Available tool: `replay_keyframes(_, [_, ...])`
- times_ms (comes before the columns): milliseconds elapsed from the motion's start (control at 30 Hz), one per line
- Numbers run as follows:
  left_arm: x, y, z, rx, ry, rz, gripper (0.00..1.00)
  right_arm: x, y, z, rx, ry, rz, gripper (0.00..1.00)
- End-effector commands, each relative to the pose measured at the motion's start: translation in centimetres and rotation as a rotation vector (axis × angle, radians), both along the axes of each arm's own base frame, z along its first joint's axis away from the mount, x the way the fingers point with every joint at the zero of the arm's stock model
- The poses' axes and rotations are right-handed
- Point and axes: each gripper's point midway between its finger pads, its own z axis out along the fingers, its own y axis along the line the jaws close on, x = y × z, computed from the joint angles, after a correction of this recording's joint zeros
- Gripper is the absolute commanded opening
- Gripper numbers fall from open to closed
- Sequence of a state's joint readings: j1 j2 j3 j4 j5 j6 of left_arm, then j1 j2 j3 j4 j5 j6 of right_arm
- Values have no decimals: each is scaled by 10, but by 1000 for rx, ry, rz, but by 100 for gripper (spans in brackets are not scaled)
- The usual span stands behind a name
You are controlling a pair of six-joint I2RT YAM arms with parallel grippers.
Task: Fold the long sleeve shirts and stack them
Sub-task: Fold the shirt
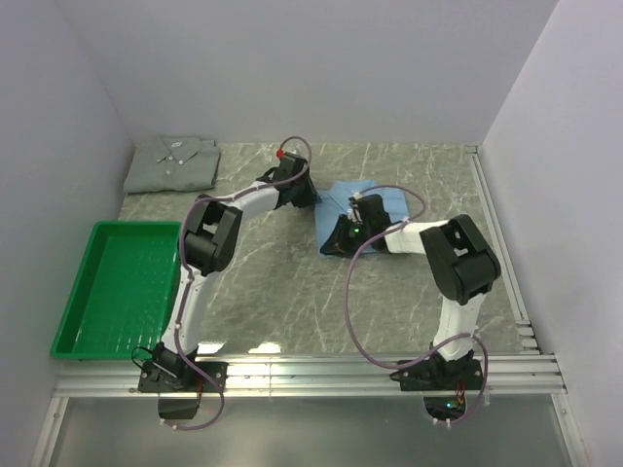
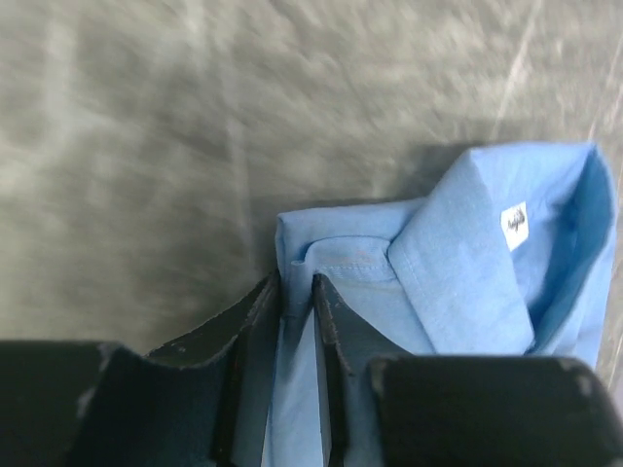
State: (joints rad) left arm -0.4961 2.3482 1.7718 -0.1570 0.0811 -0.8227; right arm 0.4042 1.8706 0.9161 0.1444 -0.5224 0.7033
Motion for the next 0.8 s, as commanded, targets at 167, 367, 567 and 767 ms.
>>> replay_keyframes(167, [37, 106, -17, 215, 13, 37, 30, -3, 109, 30, 54, -23, 179, 27])
replay_keyframes(367, [55, 143, 22, 260, -86, 49, 53, 11, 112, 81, 45, -144, 166, 32])
replay_keyframes(567, [33, 144, 85, 168, -130, 131, 83, 38, 21, 111, -161, -273, -27, 39])
replay_keyframes(767, [-33, 123, 113, 35, -91, 195, 82, 66, -90, 109, -241, -254, -268, 38])
